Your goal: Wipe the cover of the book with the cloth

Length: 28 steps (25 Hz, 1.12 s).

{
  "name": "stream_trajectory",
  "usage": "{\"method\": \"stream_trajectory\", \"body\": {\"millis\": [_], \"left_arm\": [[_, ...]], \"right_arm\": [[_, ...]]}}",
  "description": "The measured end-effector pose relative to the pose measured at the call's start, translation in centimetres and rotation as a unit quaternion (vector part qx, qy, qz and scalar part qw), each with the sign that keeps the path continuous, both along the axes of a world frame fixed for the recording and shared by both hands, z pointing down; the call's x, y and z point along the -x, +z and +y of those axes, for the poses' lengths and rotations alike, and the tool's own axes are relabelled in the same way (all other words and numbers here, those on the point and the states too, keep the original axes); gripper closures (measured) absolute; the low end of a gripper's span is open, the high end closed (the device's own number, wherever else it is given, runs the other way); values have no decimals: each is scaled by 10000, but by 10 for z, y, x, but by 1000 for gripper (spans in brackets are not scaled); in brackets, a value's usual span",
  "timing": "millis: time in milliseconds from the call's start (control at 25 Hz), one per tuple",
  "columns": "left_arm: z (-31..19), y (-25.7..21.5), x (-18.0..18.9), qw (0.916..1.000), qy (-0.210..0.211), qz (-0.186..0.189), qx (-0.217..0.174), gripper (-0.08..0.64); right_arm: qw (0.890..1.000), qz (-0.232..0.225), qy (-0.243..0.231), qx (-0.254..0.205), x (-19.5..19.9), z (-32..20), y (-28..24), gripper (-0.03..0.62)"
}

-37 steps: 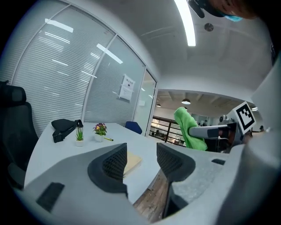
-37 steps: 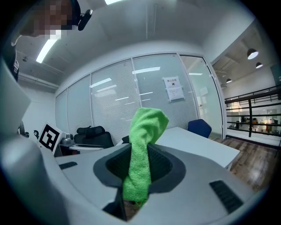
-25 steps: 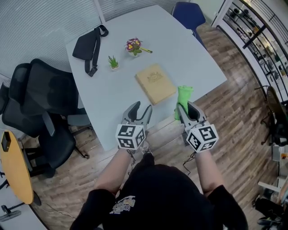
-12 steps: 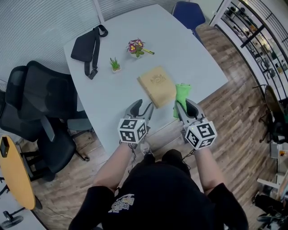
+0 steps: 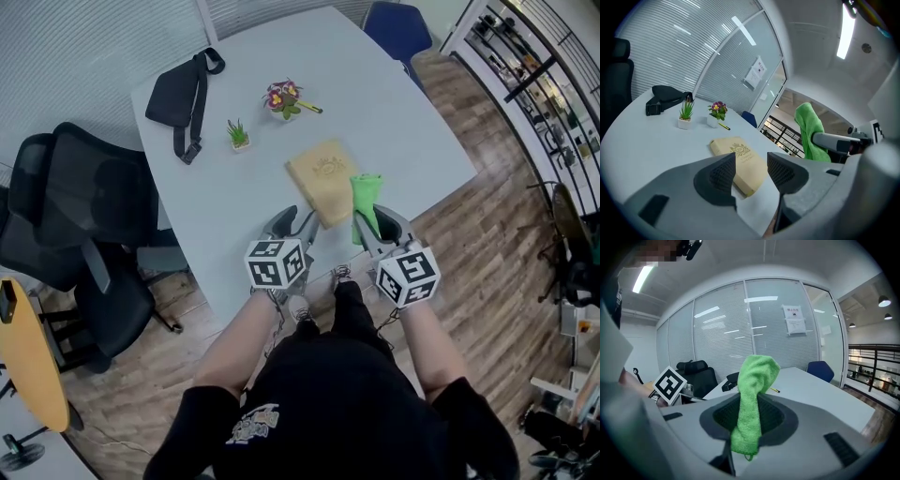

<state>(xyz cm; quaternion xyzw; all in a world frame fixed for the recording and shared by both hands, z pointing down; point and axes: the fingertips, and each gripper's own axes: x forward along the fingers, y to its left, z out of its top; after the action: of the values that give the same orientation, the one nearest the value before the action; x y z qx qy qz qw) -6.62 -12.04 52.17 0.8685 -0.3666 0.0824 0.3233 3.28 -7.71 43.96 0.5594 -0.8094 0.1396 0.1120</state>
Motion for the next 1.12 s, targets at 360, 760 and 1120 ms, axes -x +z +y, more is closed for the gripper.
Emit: {"method": "stream_trajectory", "body": {"millis": [360,760,1120], "left_arm": [[-23,42,-14,9963,-449,-18,738,362],[-44,95,-28,9846,-692,-140,1601,338],[-57,121,-33,9766,-778,-258,1989,333]], "right_arm": [[9970,130,-625,436,2,-29,41,491],[9892,16,-992,1081,-5,-56,95,491],[9780,73,-1252,1667,3,-57,137,491]]}}
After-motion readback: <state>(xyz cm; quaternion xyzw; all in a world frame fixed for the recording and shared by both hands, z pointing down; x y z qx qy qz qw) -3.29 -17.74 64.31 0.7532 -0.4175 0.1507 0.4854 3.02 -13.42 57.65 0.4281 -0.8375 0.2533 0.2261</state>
